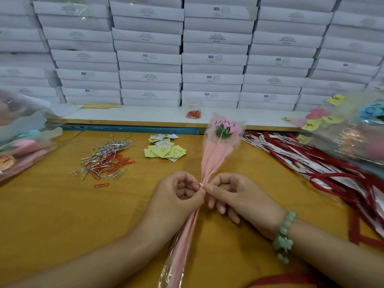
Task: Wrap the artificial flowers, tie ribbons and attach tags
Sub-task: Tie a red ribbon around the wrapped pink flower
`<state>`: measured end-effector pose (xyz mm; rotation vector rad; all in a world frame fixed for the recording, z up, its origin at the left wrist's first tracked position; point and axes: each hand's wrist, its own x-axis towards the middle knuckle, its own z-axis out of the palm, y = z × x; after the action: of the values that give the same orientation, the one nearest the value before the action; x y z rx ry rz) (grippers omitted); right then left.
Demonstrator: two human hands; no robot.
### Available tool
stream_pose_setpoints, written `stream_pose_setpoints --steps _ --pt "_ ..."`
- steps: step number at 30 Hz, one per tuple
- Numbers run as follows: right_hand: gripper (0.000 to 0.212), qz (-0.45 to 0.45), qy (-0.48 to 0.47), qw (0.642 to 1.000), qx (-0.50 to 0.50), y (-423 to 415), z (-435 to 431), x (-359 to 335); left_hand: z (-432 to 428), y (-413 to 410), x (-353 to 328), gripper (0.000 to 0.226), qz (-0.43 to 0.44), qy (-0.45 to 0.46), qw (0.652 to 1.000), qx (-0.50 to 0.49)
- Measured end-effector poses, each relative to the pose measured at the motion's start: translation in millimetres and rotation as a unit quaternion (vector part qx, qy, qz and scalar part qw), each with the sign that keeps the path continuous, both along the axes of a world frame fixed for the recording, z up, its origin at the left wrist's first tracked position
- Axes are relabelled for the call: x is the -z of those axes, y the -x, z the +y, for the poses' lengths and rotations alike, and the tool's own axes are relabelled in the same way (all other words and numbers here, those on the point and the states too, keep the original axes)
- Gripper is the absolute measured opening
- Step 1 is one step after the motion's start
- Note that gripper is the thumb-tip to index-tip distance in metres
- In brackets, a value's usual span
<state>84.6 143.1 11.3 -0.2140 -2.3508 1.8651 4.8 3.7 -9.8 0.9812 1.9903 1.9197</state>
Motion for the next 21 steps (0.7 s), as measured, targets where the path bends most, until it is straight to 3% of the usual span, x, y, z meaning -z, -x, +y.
stream_pose_setpoints --steps 14,21 --pt "0.002 0.048 0.053 0.997 -0.016 1.9 4.7 9.6 -3.8 -1.7 -1.6 0.006 0.049 0.025 0.998 0.022" --pt "0.007 0.058 0.069 0.996 -0.019 2.3 5.2 10.5 -4.4 -3.3 -3.1 0.02 0.062 0.014 0.998 0.021"
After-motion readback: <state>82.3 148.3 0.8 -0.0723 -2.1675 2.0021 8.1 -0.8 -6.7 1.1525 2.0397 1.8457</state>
